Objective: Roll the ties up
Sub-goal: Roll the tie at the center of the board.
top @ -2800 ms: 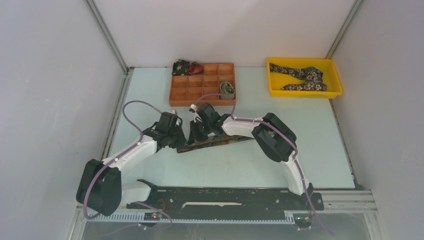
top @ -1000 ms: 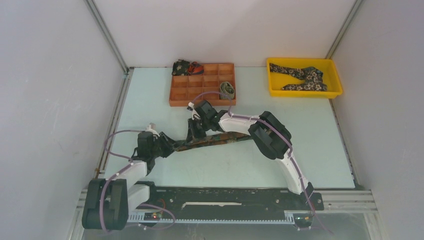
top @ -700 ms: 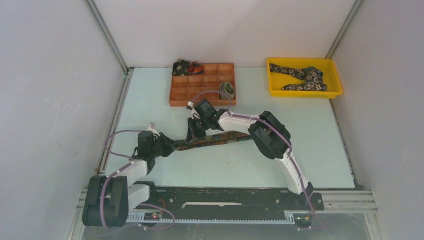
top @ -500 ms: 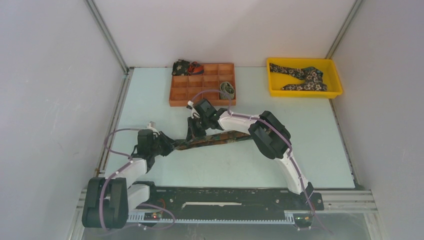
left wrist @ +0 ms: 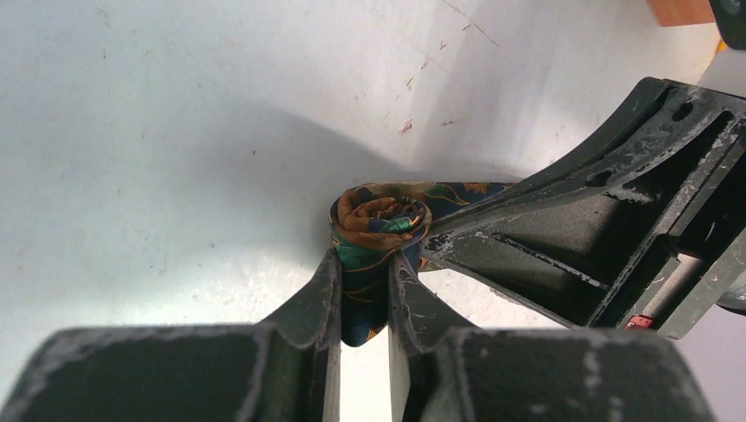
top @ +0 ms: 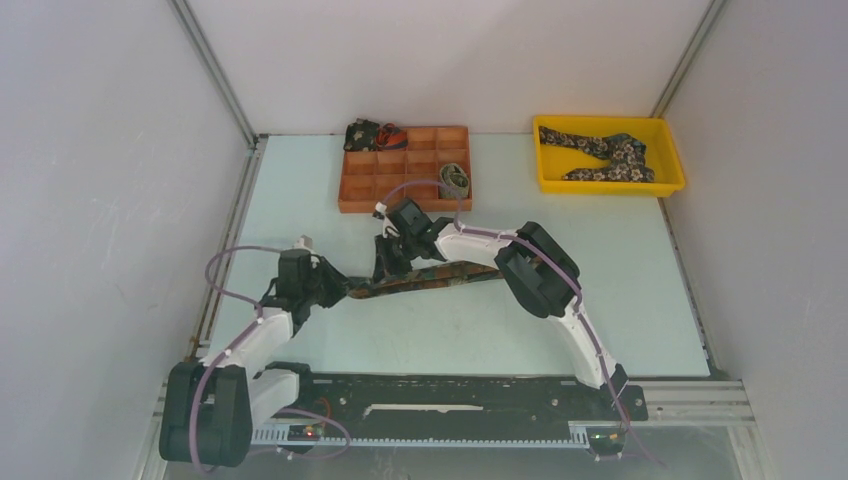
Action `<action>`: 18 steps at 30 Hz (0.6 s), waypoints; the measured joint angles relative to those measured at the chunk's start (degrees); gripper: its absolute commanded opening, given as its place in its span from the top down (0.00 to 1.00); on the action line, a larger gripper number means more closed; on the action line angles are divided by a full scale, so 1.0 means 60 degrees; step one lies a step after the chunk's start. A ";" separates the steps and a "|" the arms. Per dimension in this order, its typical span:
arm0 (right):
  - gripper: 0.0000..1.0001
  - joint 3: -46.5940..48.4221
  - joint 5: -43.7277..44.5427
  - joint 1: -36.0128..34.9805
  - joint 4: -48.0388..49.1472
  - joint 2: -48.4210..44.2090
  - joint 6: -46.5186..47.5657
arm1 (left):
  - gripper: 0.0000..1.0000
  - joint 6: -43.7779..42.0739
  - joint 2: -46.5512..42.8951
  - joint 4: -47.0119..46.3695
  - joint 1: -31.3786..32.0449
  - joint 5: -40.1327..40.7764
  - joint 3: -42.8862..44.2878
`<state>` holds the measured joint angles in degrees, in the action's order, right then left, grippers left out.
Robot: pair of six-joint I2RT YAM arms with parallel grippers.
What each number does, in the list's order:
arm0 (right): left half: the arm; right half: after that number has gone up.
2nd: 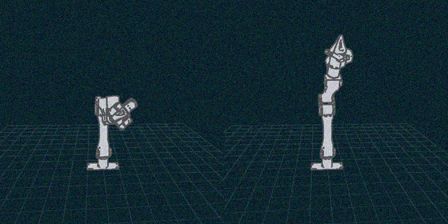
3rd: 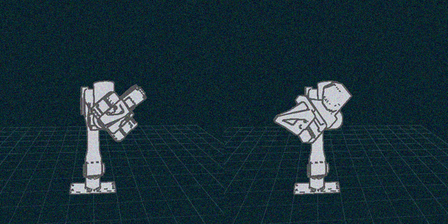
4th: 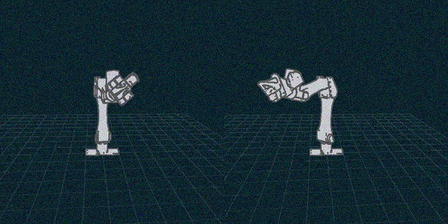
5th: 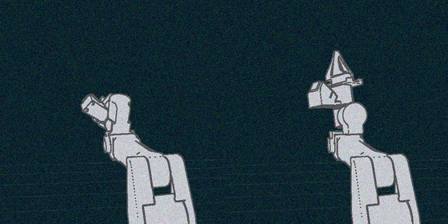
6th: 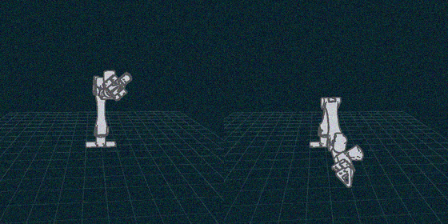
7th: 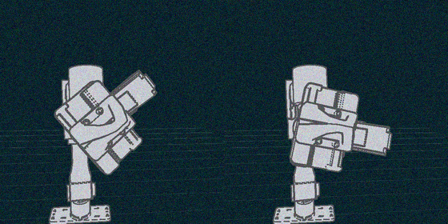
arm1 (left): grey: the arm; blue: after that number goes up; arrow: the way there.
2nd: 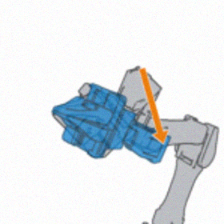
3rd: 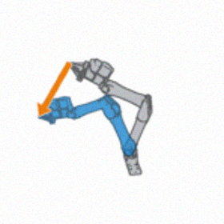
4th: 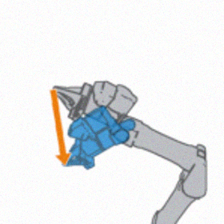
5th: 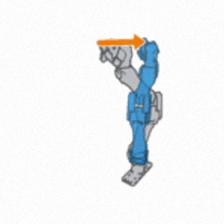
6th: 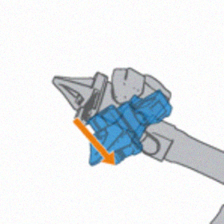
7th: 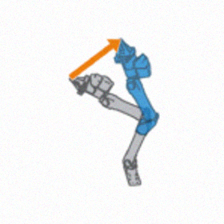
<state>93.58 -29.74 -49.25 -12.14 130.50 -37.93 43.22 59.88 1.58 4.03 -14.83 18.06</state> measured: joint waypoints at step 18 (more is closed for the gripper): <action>0.96 0.0368 -0.0004 -0.0106 0.0040 0.0208 -0.0011 | 1.00 -0.0750 0.0044 0.2182 0.1053 0.1563 0.1625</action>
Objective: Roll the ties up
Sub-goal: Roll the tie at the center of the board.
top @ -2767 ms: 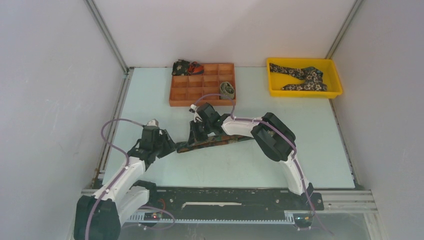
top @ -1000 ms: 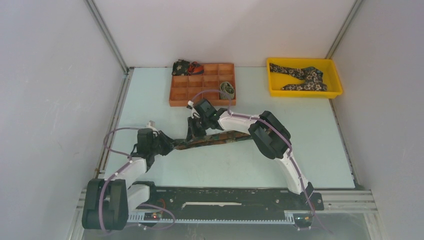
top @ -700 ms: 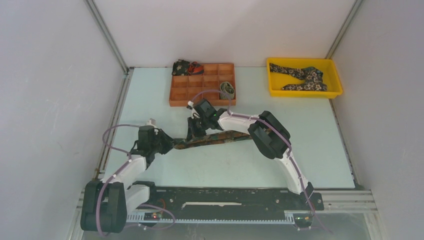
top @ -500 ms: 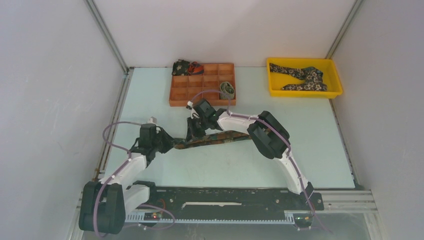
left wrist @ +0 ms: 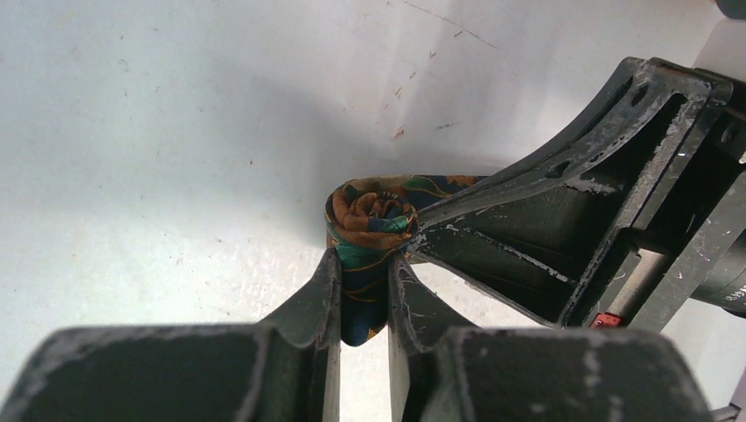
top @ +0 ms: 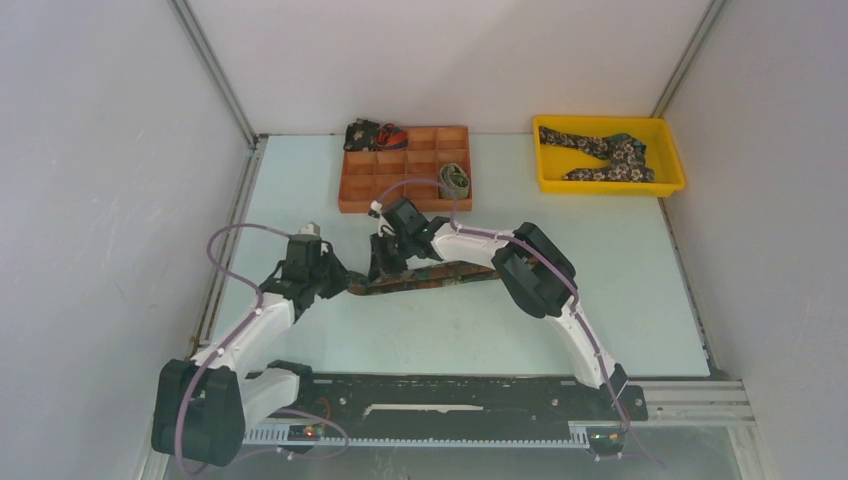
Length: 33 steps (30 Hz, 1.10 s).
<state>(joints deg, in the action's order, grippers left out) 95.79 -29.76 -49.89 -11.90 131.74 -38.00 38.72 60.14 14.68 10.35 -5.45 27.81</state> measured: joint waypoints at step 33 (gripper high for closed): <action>0.97 -0.0157 -0.0149 -0.0193 0.0324 0.0284 -0.0015 | 1.00 -0.0714 0.2510 0.2295 0.2153 0.2255 0.2535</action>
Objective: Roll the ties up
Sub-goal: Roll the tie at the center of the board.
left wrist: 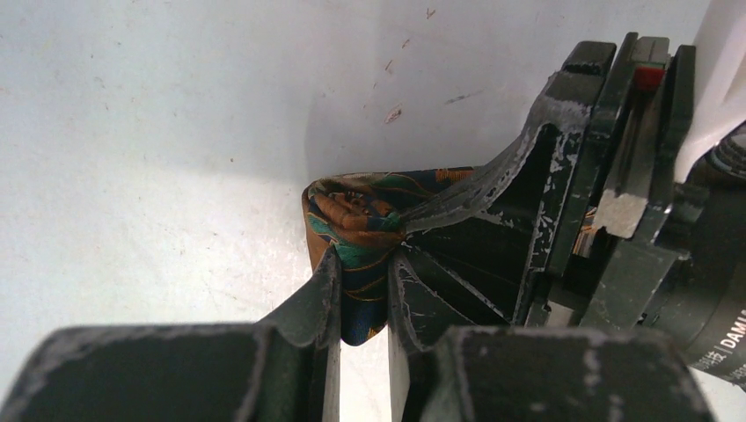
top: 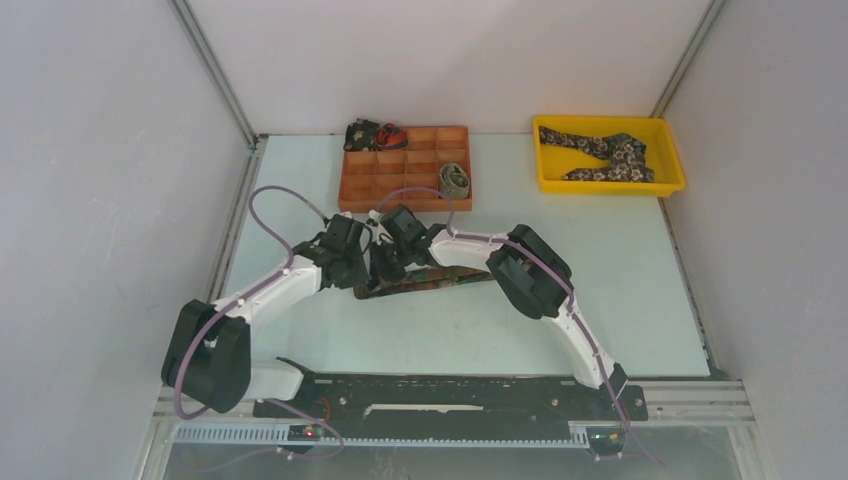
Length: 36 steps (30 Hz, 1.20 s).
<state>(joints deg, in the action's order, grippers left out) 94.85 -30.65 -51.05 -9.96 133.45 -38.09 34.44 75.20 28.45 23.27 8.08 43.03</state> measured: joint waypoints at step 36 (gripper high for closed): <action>0.97 -0.3359 0.0004 0.0889 0.0120 -0.3049 0.0463 | 0.56 0.0109 0.1945 0.0648 0.1330 0.0914 0.1472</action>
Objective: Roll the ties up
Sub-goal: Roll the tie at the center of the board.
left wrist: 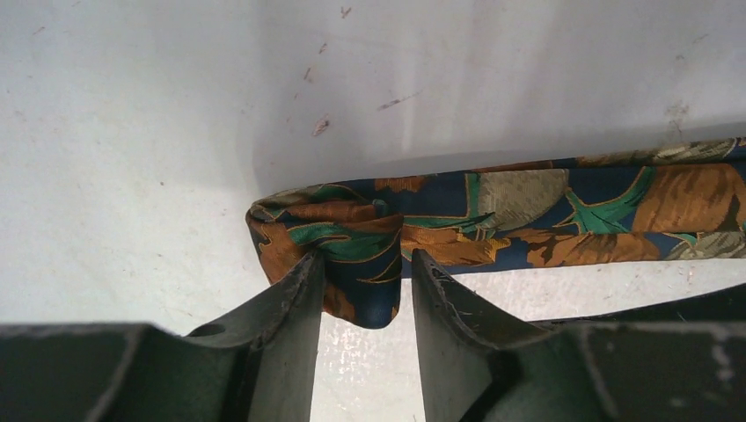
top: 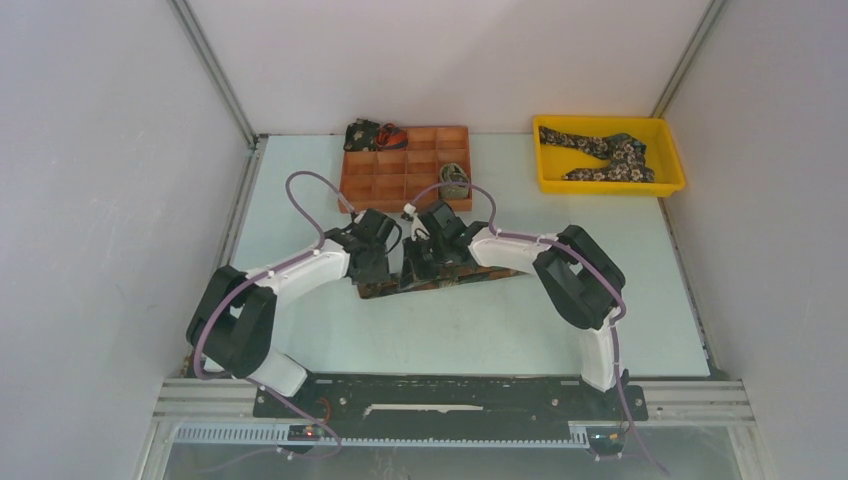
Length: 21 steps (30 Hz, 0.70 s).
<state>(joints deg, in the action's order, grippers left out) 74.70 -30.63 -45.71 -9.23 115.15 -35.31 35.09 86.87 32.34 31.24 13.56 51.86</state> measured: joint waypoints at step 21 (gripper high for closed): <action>0.96 0.0000 0.0000 0.0142 0.0000 -0.0138 -0.0004 | 0.66 0.0091 0.0004 -0.1129 0.0051 -0.1395 -0.0248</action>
<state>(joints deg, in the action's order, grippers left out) 74.70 -30.63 -44.86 -9.23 114.32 -35.33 35.64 86.89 25.56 31.55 5.19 50.37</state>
